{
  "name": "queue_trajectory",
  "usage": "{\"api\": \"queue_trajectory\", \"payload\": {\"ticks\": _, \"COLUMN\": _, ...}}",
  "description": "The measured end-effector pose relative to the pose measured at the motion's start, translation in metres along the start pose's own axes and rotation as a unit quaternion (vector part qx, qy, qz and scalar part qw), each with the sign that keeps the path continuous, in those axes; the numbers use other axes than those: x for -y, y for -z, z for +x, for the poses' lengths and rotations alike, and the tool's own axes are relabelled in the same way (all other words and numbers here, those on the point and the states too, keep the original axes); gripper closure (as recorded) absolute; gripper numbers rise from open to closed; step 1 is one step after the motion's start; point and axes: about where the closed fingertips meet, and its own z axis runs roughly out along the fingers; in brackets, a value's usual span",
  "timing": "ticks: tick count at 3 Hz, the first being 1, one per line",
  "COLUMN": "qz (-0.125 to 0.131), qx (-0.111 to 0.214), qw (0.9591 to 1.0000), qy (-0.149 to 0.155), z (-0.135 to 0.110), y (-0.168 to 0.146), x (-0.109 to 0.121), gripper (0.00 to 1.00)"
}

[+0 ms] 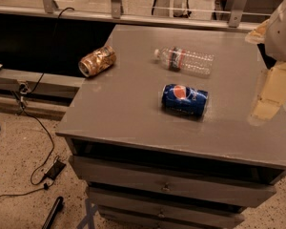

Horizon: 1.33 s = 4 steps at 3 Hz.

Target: Move pepsi can near orange can

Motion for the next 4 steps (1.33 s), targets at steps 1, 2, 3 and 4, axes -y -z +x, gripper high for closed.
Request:
{"api": "queue_trajectory", "payload": {"ticks": 1, "qz": 0.0, "qx": 0.0, "qw": 1.0, "qy": 0.0, "z": 0.0, "y": 0.0, "x": 0.0, "gripper": 0.0}}
{"api": "queue_trajectory", "payload": {"ticks": 2, "qz": 0.001, "qx": -0.02, "qw": 0.9998, "qy": 0.005, "z": -0.007, "y": -0.017, "x": 0.007, "gripper": 0.0}}
{"api": "queue_trajectory", "payload": {"ticks": 3, "qz": 0.002, "qx": -0.042, "qw": 0.9988, "qy": 0.023, "z": -0.022, "y": -0.057, "x": 0.02, "gripper": 0.0}}
{"api": "queue_trajectory", "payload": {"ticks": 4, "qz": 0.002, "qx": -0.047, "qw": 0.9983, "qy": 0.033, "z": -0.031, "y": -0.081, "x": 0.027, "gripper": 0.0}}
